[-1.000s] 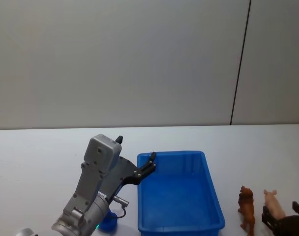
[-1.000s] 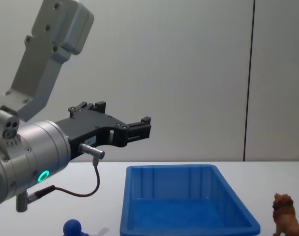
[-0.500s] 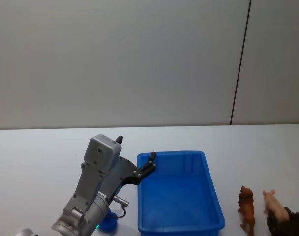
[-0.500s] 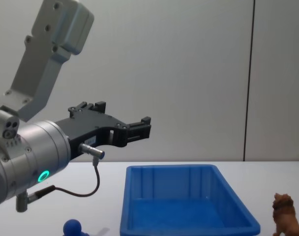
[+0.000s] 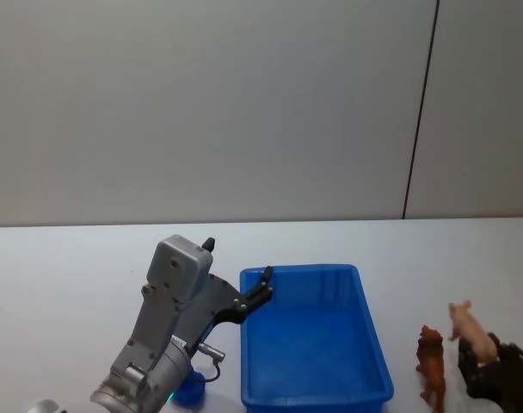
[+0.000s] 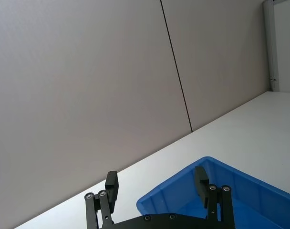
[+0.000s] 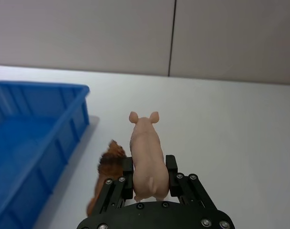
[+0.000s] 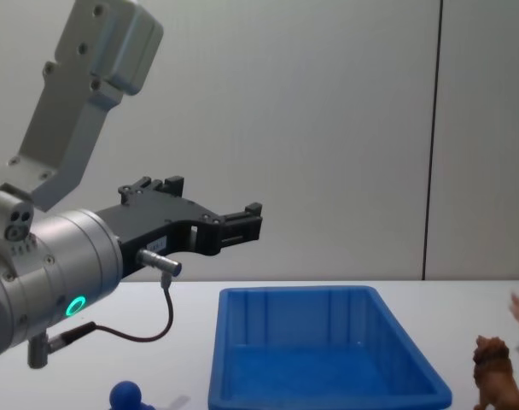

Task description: Pick up the two dolls from the table and place them into the box.

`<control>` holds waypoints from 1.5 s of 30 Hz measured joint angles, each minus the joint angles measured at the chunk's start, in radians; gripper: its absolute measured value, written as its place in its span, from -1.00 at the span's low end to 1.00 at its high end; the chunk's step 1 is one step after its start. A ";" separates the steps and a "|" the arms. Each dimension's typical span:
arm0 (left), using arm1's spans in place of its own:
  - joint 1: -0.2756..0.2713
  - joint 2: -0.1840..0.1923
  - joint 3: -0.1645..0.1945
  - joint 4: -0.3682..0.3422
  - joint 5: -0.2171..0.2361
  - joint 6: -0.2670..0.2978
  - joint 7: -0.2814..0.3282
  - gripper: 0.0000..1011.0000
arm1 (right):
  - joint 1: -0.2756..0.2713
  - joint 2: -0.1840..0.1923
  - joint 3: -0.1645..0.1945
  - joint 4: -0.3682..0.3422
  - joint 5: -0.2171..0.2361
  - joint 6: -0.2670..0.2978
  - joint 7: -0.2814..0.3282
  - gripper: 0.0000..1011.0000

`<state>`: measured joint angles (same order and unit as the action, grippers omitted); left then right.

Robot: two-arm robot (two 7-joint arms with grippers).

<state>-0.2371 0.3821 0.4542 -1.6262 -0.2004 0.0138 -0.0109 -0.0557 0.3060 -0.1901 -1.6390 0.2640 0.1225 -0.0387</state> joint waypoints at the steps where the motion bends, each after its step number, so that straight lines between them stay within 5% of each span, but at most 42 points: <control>1: 0.000 0.000 0.000 0.000 0.000 0.000 0.000 0.98 | -0.002 0.001 0.000 -0.011 0.002 -0.010 0.011 -0.24; 16: 0.000 0.000 0.000 0.000 0.000 0.000 0.000 0.98 | 0.012 -0.014 -0.017 -0.072 0.017 -0.054 0.155 -0.24; 29: 0.000 0.000 0.000 0.000 0.000 0.000 0.000 0.98 | 0.086 -0.072 -0.062 -0.014 0.006 -0.030 0.320 -0.23; 36: 0.000 0.000 0.000 0.000 0.000 0.000 0.000 0.98 | 0.135 -0.109 -0.089 0.048 -0.019 -0.007 0.388 0.18; 45: 0.000 0.000 0.000 0.000 0.000 0.000 0.000 0.98 | 0.157 -0.130 -0.103 0.081 -0.045 0.000 0.374 0.76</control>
<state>-0.2371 0.3821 0.4542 -1.6262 -0.2004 0.0138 -0.0109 0.1013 0.1759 -0.2930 -1.5581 0.2190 0.1226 0.3353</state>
